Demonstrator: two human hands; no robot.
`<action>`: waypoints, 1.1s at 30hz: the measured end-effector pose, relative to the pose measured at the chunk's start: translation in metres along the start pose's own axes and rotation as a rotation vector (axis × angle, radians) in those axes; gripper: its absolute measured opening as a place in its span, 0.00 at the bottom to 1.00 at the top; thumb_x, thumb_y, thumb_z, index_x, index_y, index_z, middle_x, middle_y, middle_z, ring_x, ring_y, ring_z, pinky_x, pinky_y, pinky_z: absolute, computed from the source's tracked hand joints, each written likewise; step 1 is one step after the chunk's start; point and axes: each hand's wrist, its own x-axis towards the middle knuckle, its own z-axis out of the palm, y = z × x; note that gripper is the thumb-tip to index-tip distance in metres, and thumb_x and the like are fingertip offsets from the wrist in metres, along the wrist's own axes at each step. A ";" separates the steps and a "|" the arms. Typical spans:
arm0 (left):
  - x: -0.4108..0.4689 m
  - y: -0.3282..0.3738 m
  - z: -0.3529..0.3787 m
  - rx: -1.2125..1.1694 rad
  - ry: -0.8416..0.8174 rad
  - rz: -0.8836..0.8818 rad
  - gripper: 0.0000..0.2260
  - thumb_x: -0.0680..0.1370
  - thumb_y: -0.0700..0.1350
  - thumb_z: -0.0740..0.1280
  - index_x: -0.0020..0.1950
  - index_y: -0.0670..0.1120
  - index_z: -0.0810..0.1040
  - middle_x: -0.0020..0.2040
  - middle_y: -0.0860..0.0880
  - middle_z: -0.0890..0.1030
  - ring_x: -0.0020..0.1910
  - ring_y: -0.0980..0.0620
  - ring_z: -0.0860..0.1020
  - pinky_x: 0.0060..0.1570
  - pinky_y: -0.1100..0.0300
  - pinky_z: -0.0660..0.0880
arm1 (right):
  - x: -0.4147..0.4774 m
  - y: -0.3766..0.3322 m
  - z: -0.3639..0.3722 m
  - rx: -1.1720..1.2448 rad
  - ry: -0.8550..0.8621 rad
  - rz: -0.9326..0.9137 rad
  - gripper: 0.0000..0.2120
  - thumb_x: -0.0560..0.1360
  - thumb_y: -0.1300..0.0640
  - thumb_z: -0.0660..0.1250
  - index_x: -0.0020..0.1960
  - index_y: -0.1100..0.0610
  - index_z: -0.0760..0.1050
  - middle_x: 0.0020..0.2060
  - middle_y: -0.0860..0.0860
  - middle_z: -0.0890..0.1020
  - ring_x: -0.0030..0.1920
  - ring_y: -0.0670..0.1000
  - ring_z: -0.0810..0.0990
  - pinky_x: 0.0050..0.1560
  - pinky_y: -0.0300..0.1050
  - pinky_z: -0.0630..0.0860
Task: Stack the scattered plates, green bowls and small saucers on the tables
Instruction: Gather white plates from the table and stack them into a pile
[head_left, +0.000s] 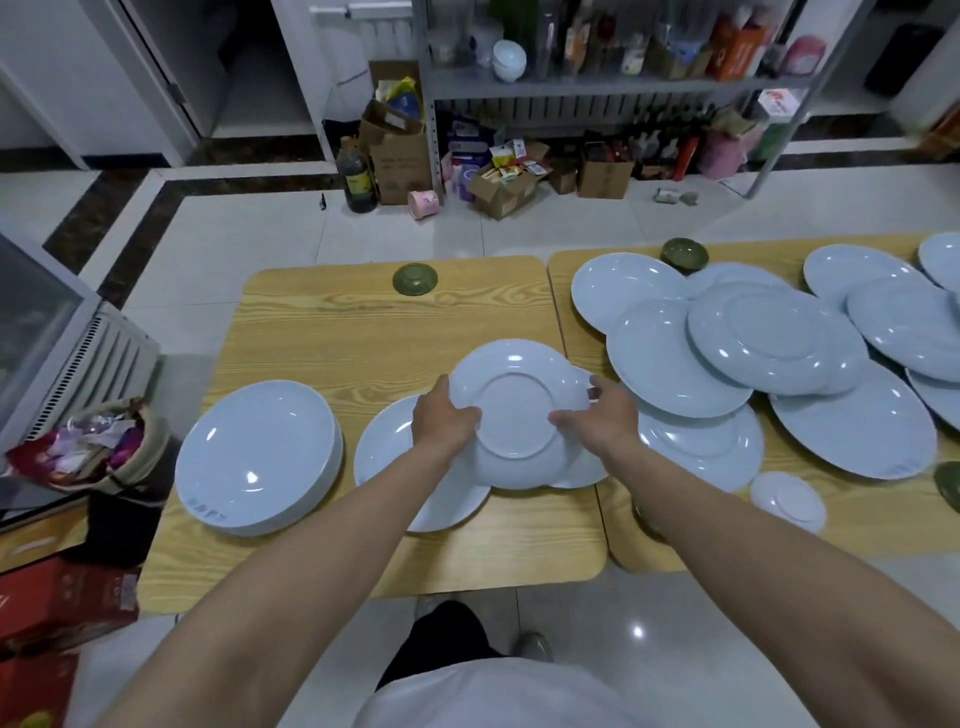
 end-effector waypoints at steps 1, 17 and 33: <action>0.000 0.007 -0.003 -0.032 0.012 0.025 0.19 0.68 0.47 0.67 0.60 0.54 0.74 0.56 0.49 0.79 0.54 0.44 0.78 0.54 0.47 0.77 | 0.000 -0.006 -0.004 0.011 0.011 -0.033 0.25 0.66 0.61 0.79 0.62 0.59 0.77 0.43 0.47 0.78 0.47 0.50 0.76 0.47 0.42 0.71; -0.031 0.075 -0.011 -0.427 0.079 0.076 0.08 0.81 0.51 0.62 0.50 0.46 0.71 0.49 0.47 0.74 0.43 0.50 0.74 0.56 0.47 0.76 | -0.003 0.000 -0.039 -0.169 0.339 -0.647 0.18 0.63 0.62 0.80 0.41 0.59 0.70 0.39 0.53 0.72 0.37 0.52 0.70 0.38 0.41 0.64; -0.047 0.043 -0.008 -0.700 -0.052 0.044 0.22 0.75 0.26 0.65 0.66 0.42 0.76 0.61 0.48 0.81 0.55 0.47 0.80 0.55 0.51 0.80 | -0.020 0.012 -0.049 0.455 0.260 -0.192 0.26 0.73 0.68 0.68 0.70 0.57 0.70 0.60 0.51 0.78 0.54 0.49 0.79 0.54 0.43 0.77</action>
